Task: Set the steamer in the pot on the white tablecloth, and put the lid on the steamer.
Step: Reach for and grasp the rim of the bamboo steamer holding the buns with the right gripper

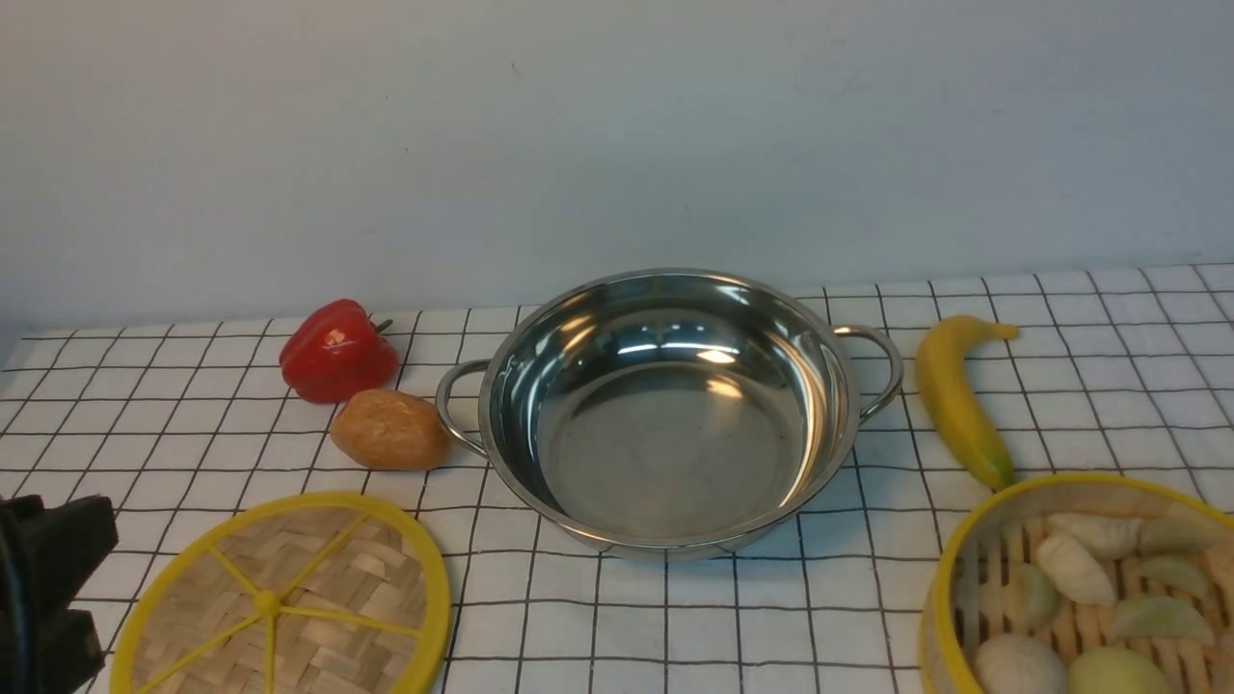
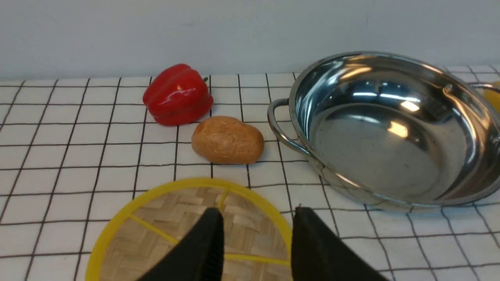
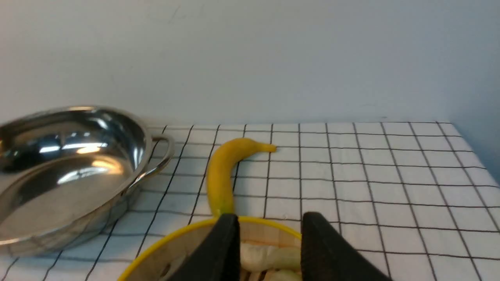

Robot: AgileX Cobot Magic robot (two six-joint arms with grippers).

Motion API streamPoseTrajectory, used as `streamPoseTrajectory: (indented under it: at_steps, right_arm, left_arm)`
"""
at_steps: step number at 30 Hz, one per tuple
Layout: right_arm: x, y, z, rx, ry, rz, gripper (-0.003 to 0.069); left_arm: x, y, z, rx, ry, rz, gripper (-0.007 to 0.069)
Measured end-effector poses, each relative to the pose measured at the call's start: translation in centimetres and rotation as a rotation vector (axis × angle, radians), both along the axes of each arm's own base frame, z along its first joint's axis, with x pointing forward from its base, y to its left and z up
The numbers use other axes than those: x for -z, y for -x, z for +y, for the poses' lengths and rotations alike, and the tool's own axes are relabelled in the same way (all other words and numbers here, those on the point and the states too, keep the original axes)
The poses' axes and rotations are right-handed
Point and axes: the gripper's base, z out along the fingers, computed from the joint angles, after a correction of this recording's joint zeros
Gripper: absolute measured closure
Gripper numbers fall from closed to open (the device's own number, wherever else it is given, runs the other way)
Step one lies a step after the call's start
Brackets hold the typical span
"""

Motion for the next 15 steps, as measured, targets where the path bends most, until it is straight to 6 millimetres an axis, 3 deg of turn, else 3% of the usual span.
streamPoseTrajectory:
  at_steps: [8,15]
  right_arm:
    - [-1.5,-2.6,0.8,-0.177,0.109,0.280,0.0417]
    - [-3.2,-6.7,-0.1,-0.095,0.069,0.518,0.0417]
  left_arm:
    - [0.8,0.1,0.7,0.008,-0.158,0.131,0.0382]
    - [0.8,0.1,1.0,-0.001,-0.190,0.127,0.0382]
